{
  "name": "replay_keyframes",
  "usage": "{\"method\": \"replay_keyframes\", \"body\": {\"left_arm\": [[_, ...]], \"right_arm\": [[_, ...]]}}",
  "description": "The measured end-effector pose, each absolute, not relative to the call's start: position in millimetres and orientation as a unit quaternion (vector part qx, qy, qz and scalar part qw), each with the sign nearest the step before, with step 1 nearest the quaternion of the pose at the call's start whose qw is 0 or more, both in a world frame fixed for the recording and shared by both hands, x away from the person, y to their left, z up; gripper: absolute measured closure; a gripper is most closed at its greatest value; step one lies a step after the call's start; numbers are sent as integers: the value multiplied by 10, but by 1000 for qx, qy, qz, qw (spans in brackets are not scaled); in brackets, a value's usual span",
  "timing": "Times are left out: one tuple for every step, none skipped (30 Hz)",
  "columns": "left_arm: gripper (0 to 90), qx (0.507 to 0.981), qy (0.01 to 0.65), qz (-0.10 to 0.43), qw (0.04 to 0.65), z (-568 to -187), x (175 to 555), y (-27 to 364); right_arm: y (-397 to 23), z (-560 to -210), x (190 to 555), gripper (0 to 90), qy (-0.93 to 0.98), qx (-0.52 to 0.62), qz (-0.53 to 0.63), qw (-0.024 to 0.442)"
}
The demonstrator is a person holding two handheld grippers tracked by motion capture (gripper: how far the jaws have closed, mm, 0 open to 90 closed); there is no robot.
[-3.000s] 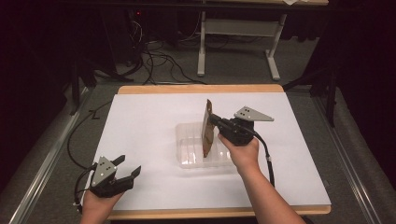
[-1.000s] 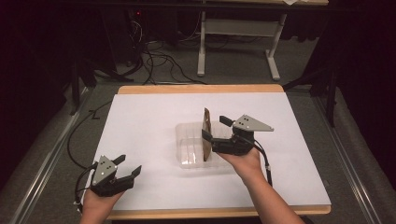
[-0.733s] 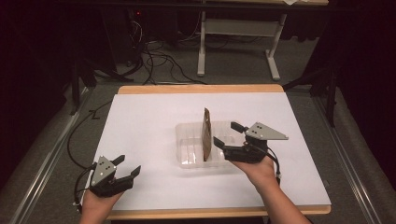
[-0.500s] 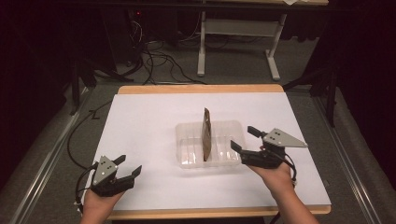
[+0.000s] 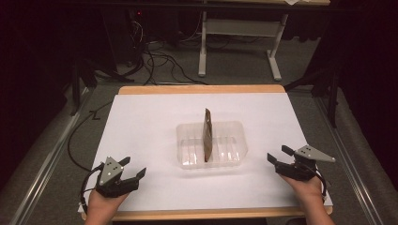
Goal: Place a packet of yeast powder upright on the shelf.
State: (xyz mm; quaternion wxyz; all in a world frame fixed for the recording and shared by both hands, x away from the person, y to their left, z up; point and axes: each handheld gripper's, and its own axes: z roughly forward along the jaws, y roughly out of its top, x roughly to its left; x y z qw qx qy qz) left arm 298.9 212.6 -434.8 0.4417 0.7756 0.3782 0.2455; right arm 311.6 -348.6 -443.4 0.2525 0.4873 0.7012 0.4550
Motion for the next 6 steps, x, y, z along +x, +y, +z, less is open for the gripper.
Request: {"method": "replay_keyframes", "body": {"left_arm": [[306,776,377,246,442,-4345,2984,2124],[306,776,376,246,443,-4342,2978,2126],[306,776,376,247,443,-4337,2969,2135],[306,775,377,247,444,-4335,2962,2144],[306,773,379,248,445,-4333,2956,2155],[306,772,379,247,446,-4329,2952,2167]], "right_arm": [[-3492,-4436,3124,284,698,491,456,251],[-3488,-4433,3123,285,695,493,458,251],[-3483,-4432,3121,283,697,491,458,252],[-3475,-4438,3119,280,699,491,456,251],[-3474,-4446,3120,280,700,494,453,247],[-3475,-4454,3121,281,699,497,453,243]]}}
